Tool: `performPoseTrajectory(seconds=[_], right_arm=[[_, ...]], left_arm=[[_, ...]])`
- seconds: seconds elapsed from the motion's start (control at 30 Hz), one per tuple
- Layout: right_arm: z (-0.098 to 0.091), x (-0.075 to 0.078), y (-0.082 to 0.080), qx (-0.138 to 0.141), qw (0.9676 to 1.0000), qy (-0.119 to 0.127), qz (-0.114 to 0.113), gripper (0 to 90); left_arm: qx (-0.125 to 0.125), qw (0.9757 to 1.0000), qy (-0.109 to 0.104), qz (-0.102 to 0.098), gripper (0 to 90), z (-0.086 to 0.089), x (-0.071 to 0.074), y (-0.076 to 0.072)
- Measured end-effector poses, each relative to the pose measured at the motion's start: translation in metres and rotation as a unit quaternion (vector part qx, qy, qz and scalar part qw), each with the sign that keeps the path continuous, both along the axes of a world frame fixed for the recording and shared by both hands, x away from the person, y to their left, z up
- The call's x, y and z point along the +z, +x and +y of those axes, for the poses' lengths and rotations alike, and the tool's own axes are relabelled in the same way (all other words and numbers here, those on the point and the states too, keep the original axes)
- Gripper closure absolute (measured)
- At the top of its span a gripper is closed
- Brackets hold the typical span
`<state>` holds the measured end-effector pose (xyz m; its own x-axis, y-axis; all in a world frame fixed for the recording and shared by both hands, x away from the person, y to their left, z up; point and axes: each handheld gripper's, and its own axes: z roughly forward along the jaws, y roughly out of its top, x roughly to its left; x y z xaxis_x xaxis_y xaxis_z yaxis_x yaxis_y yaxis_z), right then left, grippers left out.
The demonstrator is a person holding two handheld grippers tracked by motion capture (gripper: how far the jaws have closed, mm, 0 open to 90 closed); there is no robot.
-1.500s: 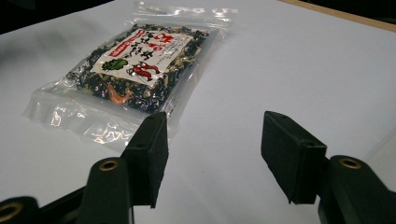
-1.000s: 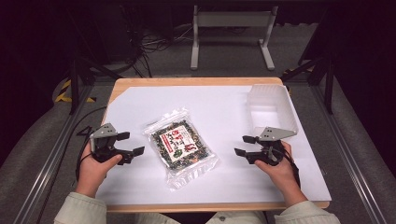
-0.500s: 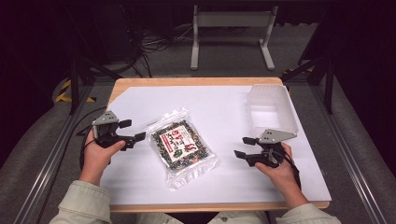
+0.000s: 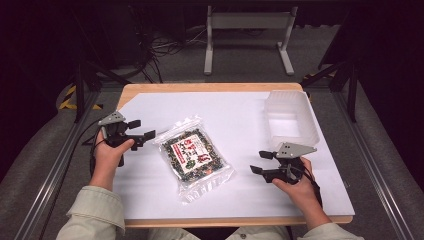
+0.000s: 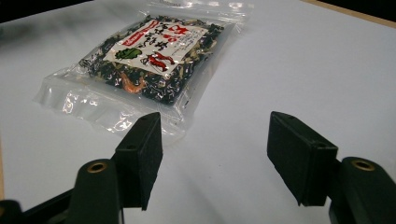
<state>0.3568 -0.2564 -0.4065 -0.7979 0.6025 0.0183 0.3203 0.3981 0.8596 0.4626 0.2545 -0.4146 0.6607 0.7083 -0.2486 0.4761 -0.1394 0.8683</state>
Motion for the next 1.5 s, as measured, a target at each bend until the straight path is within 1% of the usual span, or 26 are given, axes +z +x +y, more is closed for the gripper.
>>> performPoseTrajectory(seconds=[0.07, 0.1, 0.13, 0.23, 0.27, 0.3, 0.37, 0.43, 0.5, 0.53, 0.57, 0.63, 0.67, 0.73, 0.8, 0.87, 0.9, 0.97, 1.0, 1.17, 1.23, 1.3, 1.33, 1.37, 1.43, 1.5], right_arm=[[0.0, 0.0, -0.002, 0.0, 1.0, -0.001, -0.001, 35.7], [0.0, 0.0, -0.003, 0.0, 1.0, -0.001, -0.001, 35.7], [0.0, 0.0, -0.003, -0.001, 1.0, -0.003, -0.002, 35.5], [-0.002, -0.001, -0.005, -0.004, 1.0, -0.002, -0.001, 35.3], [-0.003, -0.001, -0.006, -0.006, 1.0, -0.002, -0.001, 35.3], [-0.003, -0.001, -0.006, -0.008, 1.0, -0.003, -0.001, 35.1], [-0.004, -0.001, -0.007, -0.009, 1.0, -0.004, -0.002, 34.9], [-0.004, -0.001, -0.008, -0.008, 1.0, -0.004, -0.002, 34.6], [-0.004, -0.001, -0.009, -0.008, 1.0, -0.005, -0.001, 34.4], [-0.004, -0.002, -0.009, -0.008, 0.9999, -0.007, -0.002, 34.2], [-0.003, -0.002, -0.01, -0.008, 0.9999, -0.008, -0.002, 34.0], [-0.003, -0.002, -0.01, -0.007, 0.9999, -0.011, -0.003, 33.7], [-0.003, -0.003, -0.01, -0.007, 0.9999, -0.014, -0.004, 33.5], [-0.003, -0.003, -0.01, -0.007, 0.9999, -0.015, -0.003, 33.3], [-0.003, -0.004, -0.01, -0.007, 0.9998, -0.016, -0.003, 33.2], [-0.003, -0.004, -0.01, -0.006, 0.9998, -0.017, -0.003, 33.2], [-0.002, -0.004, -0.011, -0.005, 0.9998, -0.017, -0.003, 33.1], [-0.003, -0.004, -0.011, -0.005, 0.9999, -0.016, -0.003, 33.0], [-0.003, -0.004, -0.011, -0.005, 0.9999, -0.016, -0.003, 32.9], [-0.003, -0.004, -0.011, -0.004, 0.9999, -0.014, -0.002, 32.6], [-0.002, -0.004, -0.011, -0.003, 0.9999, -0.014, -0.001, 32.6], [-0.002, -0.004, -0.011, -0.002, 0.9999, -0.014, -0.001, 32.5], [-0.002, -0.005, -0.011, -0.001, 0.9999, -0.013, 0.0, 32.5], [-0.002, -0.005, -0.011, -0.001, 0.9999, -0.013, 0.001, 32.5], [-0.002, -0.005, -0.01, 0.0, 0.9999, -0.013, 0.002, 32.4], [-0.001, -0.005, -0.01, 0.0, 0.9999, -0.013, 0.002, 32.4]], left_arm=[[0.005, 0.9999, 0.007, 0.006, 10.6, -0.002, -0.004, 0.003], [0.003, 0.9999, 0.008, 0.009, 11.1, -0.002, -0.005, 0.004], [0.002, 0.9999, 0.014, 0.006, 11.7, -0.002, -0.007, 0.006], [0.007, 0.9999, 0.003, 0.011, 12.5, -0.003, -0.009, 0.007], [0.008, 0.9999, 0.0, 0.009, 12.7, -0.003, -0.01, 0.008], [0.009, 0.9999, 0.001, 0.006, 12.9, -0.003, -0.01, 0.009], [0.012, 0.9999, 0.005, 0.01, 13.0, -0.004, -0.012, 0.011], [0.015, 0.9997, 0.005, 0.017, 13.0, -0.007, -0.015, 0.013], [0.024, 0.9993, 0.007, 0.03, 13.0, -0.009, -0.019, 0.015], [0.028, 0.9989, 0.01, 0.035, 13.6, -0.011, -0.022, 0.016], [0.028, 0.9988, 0.01, 0.038, 15.0, -0.012, -0.023, 0.017], [0.024, 0.9987, 0.015, 0.043, 19.0, -0.013, -0.028, 0.019], [0.021, 0.9987, 0.009, 0.046, 19.2, -0.015, -0.03, 0.02], [0.014, 0.9983, 0.008, 0.056, 20.4, -0.016, -0.035, 0.022], [0.007, 0.9976, 0.002, 0.068, 23.2, -0.017, -0.039, 0.024], [0.0, 0.9972, 0.0, 0.075, 26.7, -0.018, -0.042, 0.025], [-0.002, 0.9969, 0.0, 0.079, 27.9, -0.019, -0.042, 0.025], [-0.009, 0.997, 0.006, 0.077, 30.9, -0.019, -0.042, 0.025], [-0.011, 0.9966, 0.0, 0.082, 32.0, -0.02, -0.043, 0.025], [-0.021, 0.9958, 0.002, 0.089, 36.8, -0.021, -0.043, 0.025], [-0.022, 0.9946, -0.004, 0.101, 38.3, -0.021, -0.044, 0.025], [-0.022, 0.9943, -0.006, 0.104, 38.9, -0.021, -0.044, 0.025], [-0.022, 0.9938, -0.008, 0.109, 40.9, -0.021, -0.045, 0.025], [-0.026, 0.9926, -0.009, 0.119, 42.1, -0.02, -0.045, 0.025], [-0.028, 0.9911, -0.011, 0.129, 43.3, -0.02, -0.046, 0.025], [-0.029, 0.9904, -0.008, 0.135, 45.1, -0.02, -0.047, 0.025]])
